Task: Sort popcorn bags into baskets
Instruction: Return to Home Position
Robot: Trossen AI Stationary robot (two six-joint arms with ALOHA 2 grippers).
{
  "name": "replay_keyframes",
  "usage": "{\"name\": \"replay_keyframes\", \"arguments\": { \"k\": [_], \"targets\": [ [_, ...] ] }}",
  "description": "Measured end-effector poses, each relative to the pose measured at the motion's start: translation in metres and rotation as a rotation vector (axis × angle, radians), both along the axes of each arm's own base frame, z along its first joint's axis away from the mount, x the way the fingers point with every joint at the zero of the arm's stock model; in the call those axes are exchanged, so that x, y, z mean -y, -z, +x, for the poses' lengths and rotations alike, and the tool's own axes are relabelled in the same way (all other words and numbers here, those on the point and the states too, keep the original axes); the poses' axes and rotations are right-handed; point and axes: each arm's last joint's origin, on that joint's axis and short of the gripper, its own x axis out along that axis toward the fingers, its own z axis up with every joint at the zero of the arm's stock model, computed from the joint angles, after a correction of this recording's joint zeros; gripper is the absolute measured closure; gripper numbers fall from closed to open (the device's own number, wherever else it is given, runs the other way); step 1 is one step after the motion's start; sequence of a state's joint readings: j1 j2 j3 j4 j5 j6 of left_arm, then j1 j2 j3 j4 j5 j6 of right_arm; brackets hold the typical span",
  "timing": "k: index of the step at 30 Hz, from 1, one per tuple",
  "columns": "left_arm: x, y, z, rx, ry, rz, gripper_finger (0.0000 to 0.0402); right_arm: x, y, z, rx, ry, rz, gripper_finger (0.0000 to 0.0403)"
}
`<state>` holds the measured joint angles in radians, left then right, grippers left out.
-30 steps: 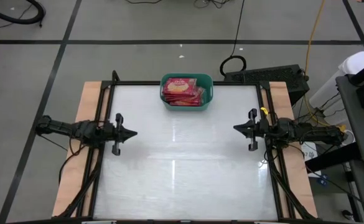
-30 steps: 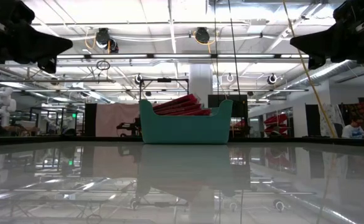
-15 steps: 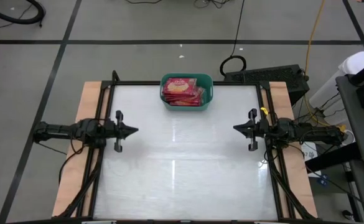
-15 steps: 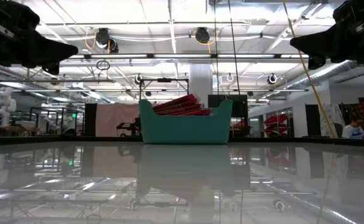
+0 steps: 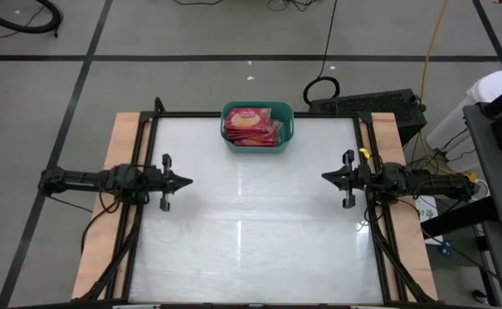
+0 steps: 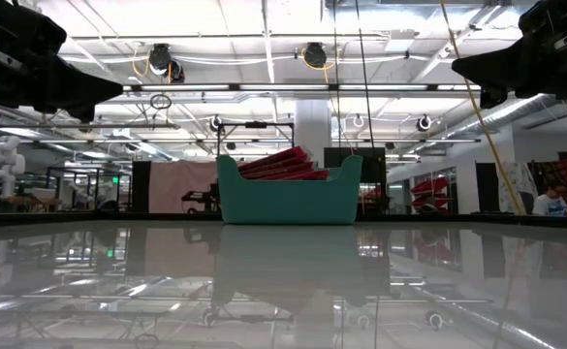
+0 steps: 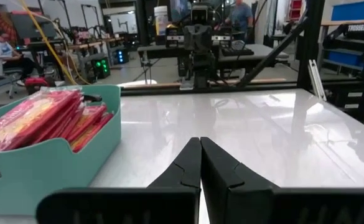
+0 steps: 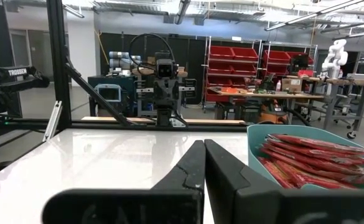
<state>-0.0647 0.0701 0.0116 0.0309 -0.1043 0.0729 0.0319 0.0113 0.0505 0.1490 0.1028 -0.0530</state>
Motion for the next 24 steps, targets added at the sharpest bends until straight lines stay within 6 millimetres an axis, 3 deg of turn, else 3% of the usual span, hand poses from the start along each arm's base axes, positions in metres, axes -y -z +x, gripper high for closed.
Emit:
{"name": "replay_keyframes", "arguments": {
  "k": [9,24],
  "targets": [
    [-0.0008,-0.0066,-0.0044,0.085,-0.018,0.002,0.0399,0.0,0.0,0.0,0.0,0.0,0.0,0.0403],
    [-0.0017,-0.0041,-0.0033,0.049,-0.05,0.073,0.0399,0.0,0.0003,0.0001,-0.003,0.0,0.0,0.0403]
  ]
}}
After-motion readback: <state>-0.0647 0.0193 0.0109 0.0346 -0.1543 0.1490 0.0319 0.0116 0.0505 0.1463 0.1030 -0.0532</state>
